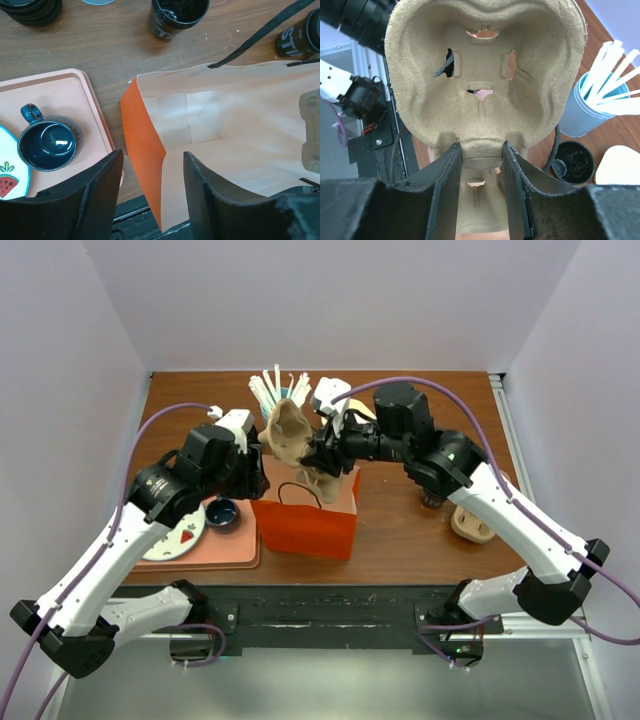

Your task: Pack the takeout coffee

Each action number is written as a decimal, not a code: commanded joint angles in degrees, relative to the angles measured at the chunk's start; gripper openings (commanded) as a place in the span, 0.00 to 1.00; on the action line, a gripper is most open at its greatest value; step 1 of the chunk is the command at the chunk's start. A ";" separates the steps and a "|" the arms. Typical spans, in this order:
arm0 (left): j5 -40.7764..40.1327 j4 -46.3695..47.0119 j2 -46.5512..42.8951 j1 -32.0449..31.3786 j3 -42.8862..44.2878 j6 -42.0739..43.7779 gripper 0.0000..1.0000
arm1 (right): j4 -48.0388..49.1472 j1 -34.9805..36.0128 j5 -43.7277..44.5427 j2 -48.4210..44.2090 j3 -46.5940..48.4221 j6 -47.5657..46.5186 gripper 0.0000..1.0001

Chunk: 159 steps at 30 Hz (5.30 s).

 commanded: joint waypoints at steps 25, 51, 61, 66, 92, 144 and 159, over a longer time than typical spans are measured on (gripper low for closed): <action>3.41 7.04 -3.17 0.37 -2.26 -1.04 0.00 | -15.84 7.31 13.57 4.70 3.40 -4.51 0.22; 7.80 9.94 -2.20 0.37 -2.97 -0.60 0.00 | 2.25 9.26 17.00 -2.41 -11.70 -5.48 0.20; 8.42 10.12 -2.81 0.37 -4.72 0.19 0.00 | 7.00 9.08 24.30 -1.88 -8.29 -3.98 0.20; 8.86 10.38 -3.52 0.37 -5.25 0.02 0.00 | 6.21 9.08 24.21 -1.09 -7.66 -4.16 0.20; 8.07 10.11 -2.90 0.37 -5.43 1.69 0.00 | 10.16 9.08 28.52 -2.32 -8.90 -1.70 0.19; 14.22 11.35 -0.44 0.81 -1.03 -0.60 0.00 | -9.35 8.99 21.49 4.18 -12.32 -9.61 0.18; 12.55 10.29 0.35 0.81 -1.03 -0.16 0.00 | -12.95 8.99 23.86 6.64 -13.73 -9.52 0.17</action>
